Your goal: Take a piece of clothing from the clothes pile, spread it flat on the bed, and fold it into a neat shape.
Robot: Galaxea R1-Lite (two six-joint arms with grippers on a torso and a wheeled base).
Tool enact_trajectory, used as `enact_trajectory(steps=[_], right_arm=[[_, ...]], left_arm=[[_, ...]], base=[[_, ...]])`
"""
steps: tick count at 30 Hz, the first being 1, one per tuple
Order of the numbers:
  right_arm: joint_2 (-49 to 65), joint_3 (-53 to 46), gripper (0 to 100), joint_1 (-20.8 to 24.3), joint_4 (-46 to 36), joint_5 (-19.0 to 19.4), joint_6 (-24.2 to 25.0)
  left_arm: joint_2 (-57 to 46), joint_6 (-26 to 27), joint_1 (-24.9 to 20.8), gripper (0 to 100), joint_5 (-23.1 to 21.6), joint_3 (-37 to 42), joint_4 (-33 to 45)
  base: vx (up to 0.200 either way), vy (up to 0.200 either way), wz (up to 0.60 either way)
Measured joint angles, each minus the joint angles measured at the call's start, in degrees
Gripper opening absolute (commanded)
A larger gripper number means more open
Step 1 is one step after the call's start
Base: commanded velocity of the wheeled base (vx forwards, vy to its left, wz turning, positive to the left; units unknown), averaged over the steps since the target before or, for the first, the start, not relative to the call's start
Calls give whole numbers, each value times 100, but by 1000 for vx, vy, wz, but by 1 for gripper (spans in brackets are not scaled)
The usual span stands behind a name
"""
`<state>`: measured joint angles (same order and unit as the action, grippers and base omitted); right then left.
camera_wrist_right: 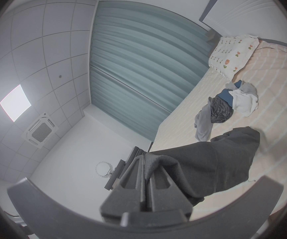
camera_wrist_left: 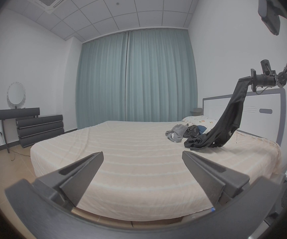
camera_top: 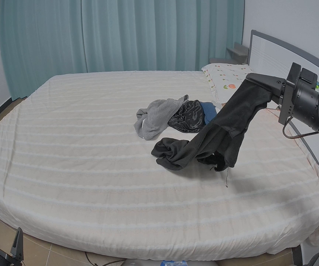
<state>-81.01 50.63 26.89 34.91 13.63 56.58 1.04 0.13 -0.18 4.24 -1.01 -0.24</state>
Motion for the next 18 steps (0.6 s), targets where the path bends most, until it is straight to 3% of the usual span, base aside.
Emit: enact_trajectory(steps=[5,10,18], right_arm=[[140,15,0,80,11,2,-99],[212,22,0,122,17,2,-187],[247,22,0,177,44,5,-252]], left_arm=[[0,-89,0,100,-94,-22,-126],[251,-335,-11,100,-189,-551,-369],[1814,-65,-207,100,-963,-940,-500]], base=[[0,0,0],[0,0,0],[0,0,0]])
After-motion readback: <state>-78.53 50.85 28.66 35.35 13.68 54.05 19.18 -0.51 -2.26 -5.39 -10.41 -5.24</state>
